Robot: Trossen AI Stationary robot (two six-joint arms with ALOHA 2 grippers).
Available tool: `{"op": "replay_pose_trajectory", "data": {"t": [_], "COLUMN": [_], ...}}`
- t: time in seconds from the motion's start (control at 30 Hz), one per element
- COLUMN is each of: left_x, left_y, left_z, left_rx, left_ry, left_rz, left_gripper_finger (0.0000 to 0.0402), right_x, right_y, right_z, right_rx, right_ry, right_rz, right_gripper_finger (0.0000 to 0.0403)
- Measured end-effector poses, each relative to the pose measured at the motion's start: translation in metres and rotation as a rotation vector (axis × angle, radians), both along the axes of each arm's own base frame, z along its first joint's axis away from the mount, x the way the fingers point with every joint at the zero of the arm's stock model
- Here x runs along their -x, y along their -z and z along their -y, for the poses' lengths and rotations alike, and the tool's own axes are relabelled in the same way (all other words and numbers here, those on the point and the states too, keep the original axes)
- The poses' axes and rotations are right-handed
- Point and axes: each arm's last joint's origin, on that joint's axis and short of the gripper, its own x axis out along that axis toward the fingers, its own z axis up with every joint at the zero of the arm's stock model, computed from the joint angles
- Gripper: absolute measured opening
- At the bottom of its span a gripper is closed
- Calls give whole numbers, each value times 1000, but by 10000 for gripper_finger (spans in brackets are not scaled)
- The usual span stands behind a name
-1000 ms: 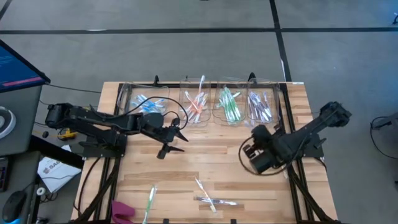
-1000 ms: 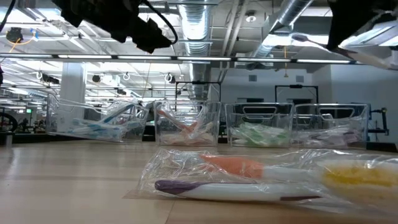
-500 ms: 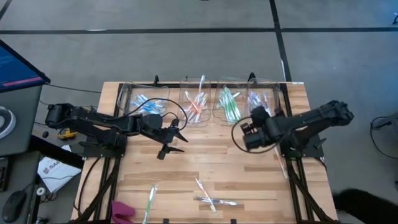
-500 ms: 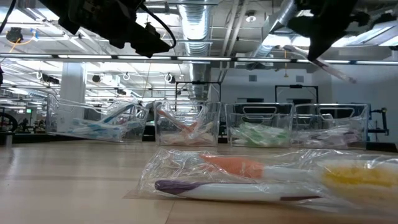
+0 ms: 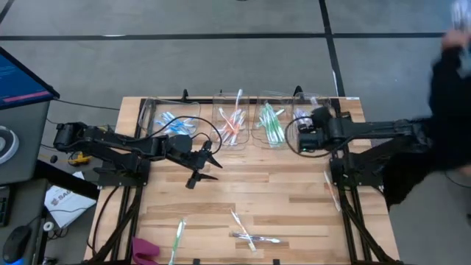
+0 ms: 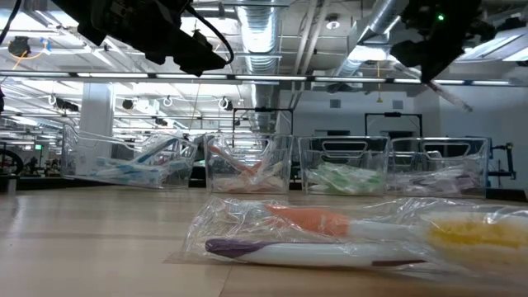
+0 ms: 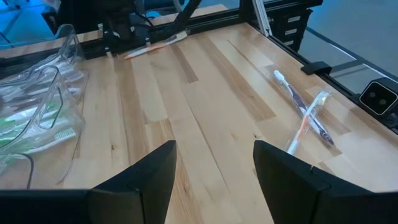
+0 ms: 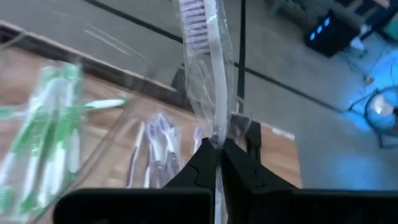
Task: Pick & Place Toothbrushes
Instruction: Put the violet toothbrush into the right transparent bin
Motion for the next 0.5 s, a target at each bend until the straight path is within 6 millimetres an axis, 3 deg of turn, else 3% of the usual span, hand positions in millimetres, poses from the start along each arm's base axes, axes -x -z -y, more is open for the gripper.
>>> {"op": "replay_pose_trajectory", "data": {"t": [0.17, 0.37, 0.5], "left_x": [0, 0, 0], "left_y": [0, -1, -1], "left_z": [0, 0, 0], "left_rx": [-13, -23, -17], "left_ry": [6, 11, 8], "left_rz": [4, 15, 13], "left_gripper_finger": [209, 209, 209], "right_x": [22, 27, 30], "right_y": [18, 41, 52], "right_z": [4, 16, 31], "right_rx": [-1, 12, -70], "right_ry": [31, 10, 38], "right_rz": [154, 278, 274], "right_gripper_finger": [0, 0, 0]}}
